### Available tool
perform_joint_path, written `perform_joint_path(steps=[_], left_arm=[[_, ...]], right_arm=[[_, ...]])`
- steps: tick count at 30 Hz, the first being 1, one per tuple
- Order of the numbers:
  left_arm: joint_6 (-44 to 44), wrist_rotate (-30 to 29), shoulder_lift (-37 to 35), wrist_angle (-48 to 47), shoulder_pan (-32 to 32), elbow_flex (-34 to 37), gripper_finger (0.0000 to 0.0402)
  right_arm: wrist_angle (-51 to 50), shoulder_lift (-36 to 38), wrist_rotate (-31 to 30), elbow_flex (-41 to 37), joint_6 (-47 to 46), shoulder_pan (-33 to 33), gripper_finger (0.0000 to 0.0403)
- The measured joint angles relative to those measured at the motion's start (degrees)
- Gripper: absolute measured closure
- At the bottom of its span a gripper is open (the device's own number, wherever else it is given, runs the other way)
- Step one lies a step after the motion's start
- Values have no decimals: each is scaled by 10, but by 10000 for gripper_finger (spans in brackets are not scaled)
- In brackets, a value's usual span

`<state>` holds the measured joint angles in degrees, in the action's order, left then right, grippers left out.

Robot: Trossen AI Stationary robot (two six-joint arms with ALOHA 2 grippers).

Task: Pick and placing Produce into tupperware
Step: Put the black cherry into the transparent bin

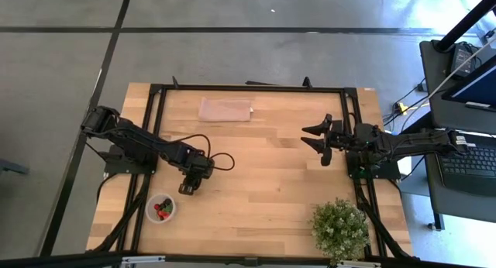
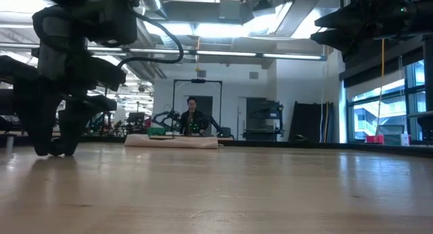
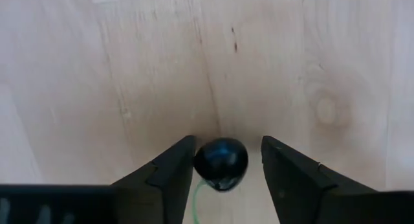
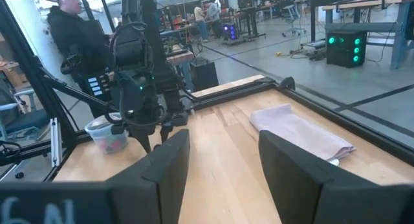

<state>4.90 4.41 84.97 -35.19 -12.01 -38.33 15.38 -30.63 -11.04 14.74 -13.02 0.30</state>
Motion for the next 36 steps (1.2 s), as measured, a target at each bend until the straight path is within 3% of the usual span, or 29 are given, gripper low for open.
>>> perform_joint_path(steps=[14,22,27,33,36], left_arm=[[12,-17,1,3,0,1,291],[57,5,-14,0,1,2,284],[70,55,-55,-77,6,-47,297],[89,66,-82,-256,20,-165,287],[125,105,-81,-366,20,-226,282]], right_arm=[[0,0,0,0,-2,0,214],[0,0,0,0,-2,0,214],[3,0,0,0,-1,0,215],[12,0,0,1,0,0,215],[12,0,0,1,1,0,215]])
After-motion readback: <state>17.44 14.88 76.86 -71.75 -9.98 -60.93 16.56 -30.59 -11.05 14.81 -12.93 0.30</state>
